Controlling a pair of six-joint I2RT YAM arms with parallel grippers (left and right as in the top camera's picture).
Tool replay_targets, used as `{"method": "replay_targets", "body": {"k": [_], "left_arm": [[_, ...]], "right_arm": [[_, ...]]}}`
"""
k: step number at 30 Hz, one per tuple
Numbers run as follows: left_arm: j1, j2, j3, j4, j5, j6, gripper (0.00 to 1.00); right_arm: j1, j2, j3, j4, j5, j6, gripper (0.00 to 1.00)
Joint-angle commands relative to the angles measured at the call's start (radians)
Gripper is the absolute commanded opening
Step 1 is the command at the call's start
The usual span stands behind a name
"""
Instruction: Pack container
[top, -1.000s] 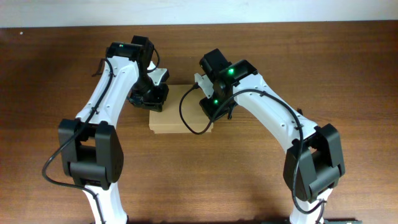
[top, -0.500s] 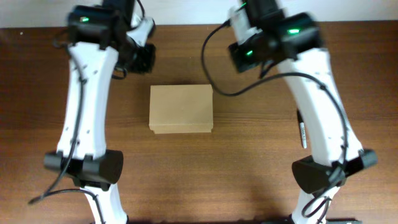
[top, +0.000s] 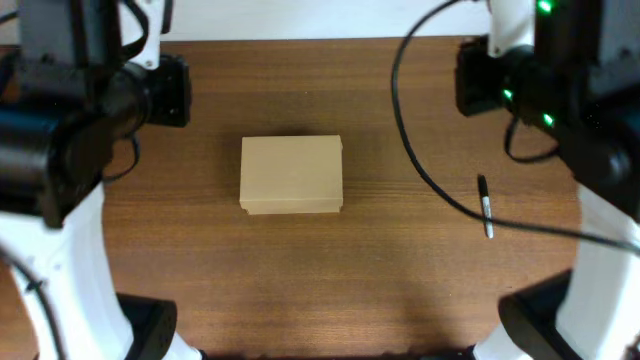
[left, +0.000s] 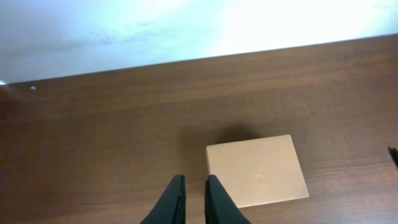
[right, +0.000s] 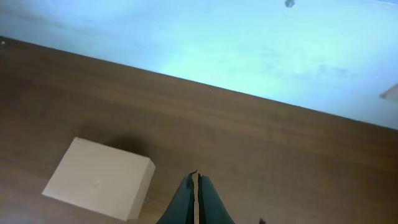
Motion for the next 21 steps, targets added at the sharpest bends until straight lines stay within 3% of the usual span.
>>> {"method": "replay_targets", "body": {"k": [1, 5, 14, 21], "left_arm": [[0.003, -0.068, -0.056, -0.003, -0.074, -0.015, 0.11], [0.003, -0.168, -0.177, -0.003, -0.105, -0.031, 0.11], [0.003, -0.502, -0.610, -0.003, -0.183, -0.077, 0.11], [0.003, -0.690, -0.913, -0.003, -0.257, -0.102, 0.11]], "right_arm": [[-0.001, -0.095, -0.121, 0.006, 0.049, 0.028, 0.04], [0.027, -0.256, -0.336, 0.053, 0.099, 0.046, 0.04], [0.265, -0.667, -0.750, 0.009, 0.483, 0.159, 0.04], [0.266, -0.787, -0.853, -0.084, 0.369, 0.236, 0.04]]}}
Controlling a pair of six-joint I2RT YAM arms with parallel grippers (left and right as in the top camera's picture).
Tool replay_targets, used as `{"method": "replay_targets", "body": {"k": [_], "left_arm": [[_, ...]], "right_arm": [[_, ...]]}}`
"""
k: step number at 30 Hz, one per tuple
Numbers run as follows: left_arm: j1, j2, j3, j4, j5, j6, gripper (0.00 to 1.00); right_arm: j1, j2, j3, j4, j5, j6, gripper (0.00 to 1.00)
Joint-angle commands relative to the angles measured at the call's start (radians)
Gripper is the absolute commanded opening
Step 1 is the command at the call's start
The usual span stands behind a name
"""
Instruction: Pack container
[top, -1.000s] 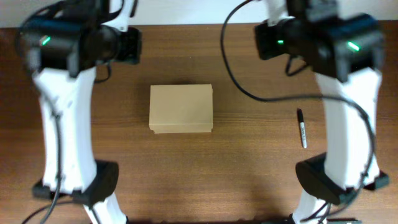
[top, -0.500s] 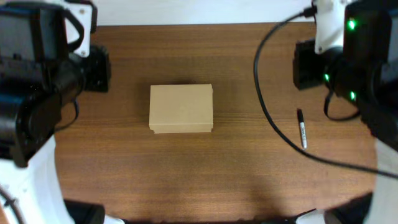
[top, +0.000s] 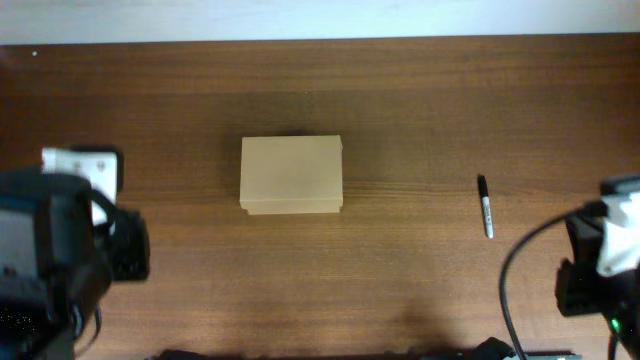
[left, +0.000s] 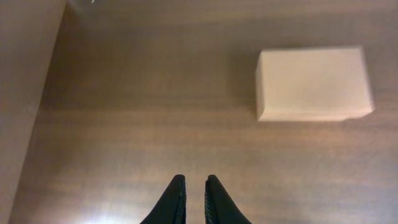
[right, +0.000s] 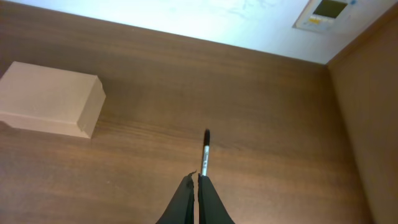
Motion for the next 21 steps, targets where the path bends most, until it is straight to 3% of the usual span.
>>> {"method": "replay_targets", "body": {"k": [1, 5, 8, 10, 11, 12, 15, 16, 17, 21], "left_arm": [[0.003, -0.060, -0.150, 0.002, -0.061, -0.047, 0.11], [0.003, -0.115, -0.329, 0.050, -0.062, -0.073, 0.11], [0.003, -0.128, -0.401, 0.083, -0.063, -0.074, 0.24], [0.003, -0.127, -0.420, 0.094, -0.063, -0.074, 0.60], [0.003, -0.126, -0.426, 0.100, -0.063, -0.074, 0.84], [0.003, -0.124, -0.428, 0.101, -0.063, -0.074, 1.00], [0.003, -0.122, -0.429, 0.101, -0.063, -0.074, 1.00], [0.003, -0.122, -0.429, 0.101, -0.062, -0.074, 1.00], [0.003, -0.122, -0.429, 0.101, -0.063, -0.074, 1.00], [0.003, -0.122, -0.429, 0.101, -0.062, -0.074, 1.00]], "right_arm": [[0.011, 0.002, -0.052, -0.006, -0.046, 0.060, 0.03], [0.012, 0.002, -0.134, -0.006, -0.082, 0.082, 0.04], [0.012, 0.002, -0.210, -0.006, -0.080, 0.104, 0.04], [0.012, 0.004, -0.260, 0.000, -0.080, 0.113, 0.04], [0.012, 0.005, -0.285, 0.002, -0.081, 0.114, 0.04], [0.012, 0.006, -0.308, 0.005, -0.080, 0.130, 0.04], [0.012, 0.009, -0.352, 0.009, -0.081, 0.164, 0.49], [0.012, 0.010, -0.361, 0.009, -0.080, 0.164, 0.80], [0.012, 0.014, -0.369, 0.010, -0.080, 0.164, 0.99], [0.012, 0.030, -0.375, 0.005, -0.080, 0.164, 0.99]]}}
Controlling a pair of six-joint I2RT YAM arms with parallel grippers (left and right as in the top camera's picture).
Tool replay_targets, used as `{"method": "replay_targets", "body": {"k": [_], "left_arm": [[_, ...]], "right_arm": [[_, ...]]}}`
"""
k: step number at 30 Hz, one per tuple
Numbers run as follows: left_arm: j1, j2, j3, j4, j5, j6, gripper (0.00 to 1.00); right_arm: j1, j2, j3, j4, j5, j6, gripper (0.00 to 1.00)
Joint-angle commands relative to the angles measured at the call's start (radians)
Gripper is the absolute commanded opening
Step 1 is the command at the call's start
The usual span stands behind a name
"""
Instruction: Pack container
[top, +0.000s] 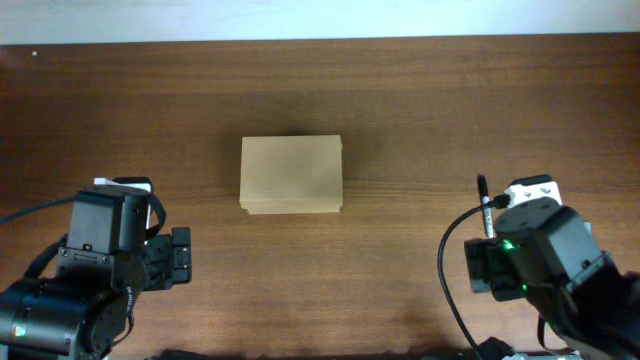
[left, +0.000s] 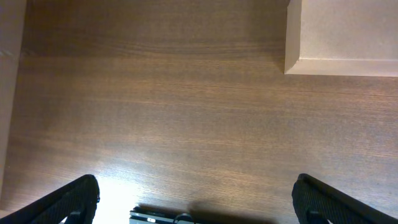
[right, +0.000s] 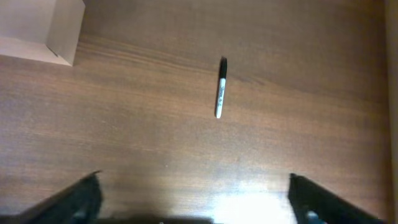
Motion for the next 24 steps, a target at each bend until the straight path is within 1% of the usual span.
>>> {"method": "replay_targets", "body": {"k": [1, 16, 24], "left_arm": [[0.003, -0.009, -0.003, 0.002, -0.018, -0.009, 1.00], [0.003, -0.009, -0.003, 0.002, -0.011, -0.009, 1.00], [0.003, -0.009, -0.003, 0.002, -0.011, -0.009, 1.00]], "right_arm": [[0.008, 0.009, -0.007, -0.001, -0.003, 0.023, 0.99], [0.008, 0.076, -0.007, 0.000, -0.003, 0.023, 0.99], [0.008, 0.140, -0.007, 0.000, -0.003, 0.023, 0.99]]}}
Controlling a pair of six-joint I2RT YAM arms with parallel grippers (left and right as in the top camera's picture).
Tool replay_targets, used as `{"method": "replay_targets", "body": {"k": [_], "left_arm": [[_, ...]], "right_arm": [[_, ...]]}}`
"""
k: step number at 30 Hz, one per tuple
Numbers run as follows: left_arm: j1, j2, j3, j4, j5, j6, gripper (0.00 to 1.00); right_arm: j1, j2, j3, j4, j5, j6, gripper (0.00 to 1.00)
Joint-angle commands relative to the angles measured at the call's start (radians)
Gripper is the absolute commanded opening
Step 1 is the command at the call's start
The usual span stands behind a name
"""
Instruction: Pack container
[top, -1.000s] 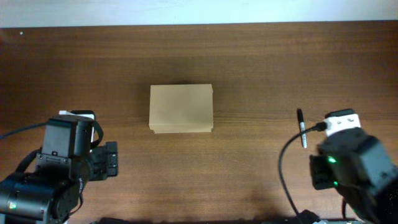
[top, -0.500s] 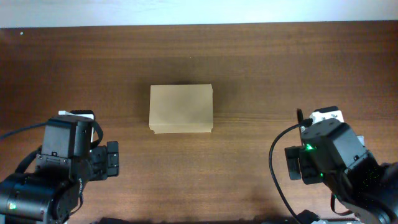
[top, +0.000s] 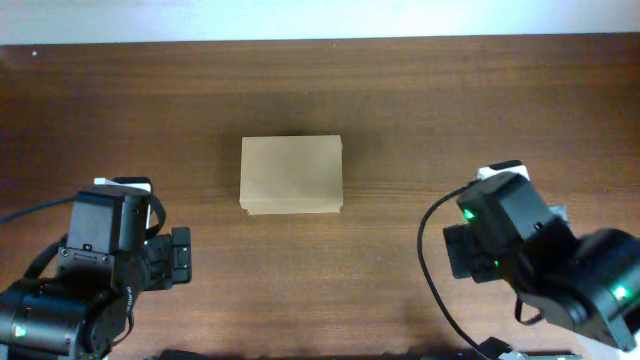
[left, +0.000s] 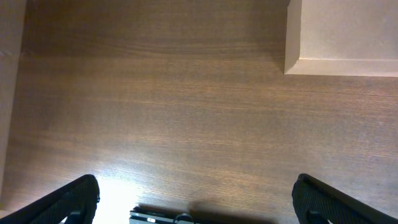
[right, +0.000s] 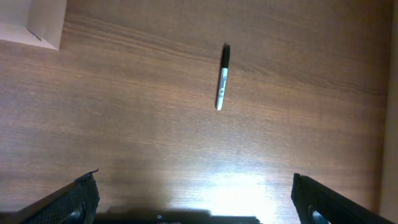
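Note:
A closed tan cardboard box (top: 291, 175) sits mid-table; its corner shows in the left wrist view (left: 342, 31) and the right wrist view (right: 28, 18). A black-and-white marker pen (right: 221, 76) lies on the wood ahead of my right gripper (right: 194, 183), which is open wide with nothing between its fingers. In the overhead view the right arm (top: 520, 250) hides the pen. My left gripper (left: 196, 186) is also open wide and empty, to the near left of the box, under the left arm (top: 100, 275).
The brown wooden table (top: 420, 100) ends at a white strip along its far edge (top: 300, 20). A lighter side panel borders the table's left edge (left: 9, 93). Cables trail from both arms near the front edge.
The right arm has shifted left and slightly farther in, now covering the pen in the overhead view. The pen sits a little higher in the right wrist view. The left arm is unchanged.
Both arms first hung over the far corners with grippers shut. Then they were at the near edge, still shut, box and pen in sight. Then both grippers stood open wide over the table. Now the right arm is above the pen.

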Motion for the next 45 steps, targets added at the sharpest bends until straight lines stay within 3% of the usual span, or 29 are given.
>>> {"method": "replay_targets", "body": {"k": [1, 7, 17, 27, 35, 45], "left_arm": [[0.003, -0.009, -0.003, 0.002, -0.011, -0.009, 1.00], [0.003, -0.008, -0.003, 0.002, -0.011, -0.009, 1.00], [0.003, -0.008, -0.003, 0.002, -0.011, -0.009, 1.00], [0.003, -0.008, -0.003, 0.002, -0.011, -0.009, 1.00], [0.003, -0.008, -0.003, 0.002, -0.011, -0.009, 1.00], [0.003, -0.008, -0.003, 0.002, -0.011, -0.009, 1.00]], "right_arm": [[0.008, 0.029, -0.006, 0.000, -0.002, 0.016, 0.99], [-0.041, 0.013, -0.007, 0.010, -0.002, 0.016, 0.99], [-0.458, -0.191, -0.153, 0.384, -0.135, 0.016, 0.99], [-0.635, -0.573, -0.674, 0.757, -0.272, 0.016, 0.99], [-0.674, -0.847, -1.089, 0.965, -0.335, 0.016, 0.99], [-0.698, -0.988, -1.366, 1.107, -0.334, 0.016, 0.99]]}}
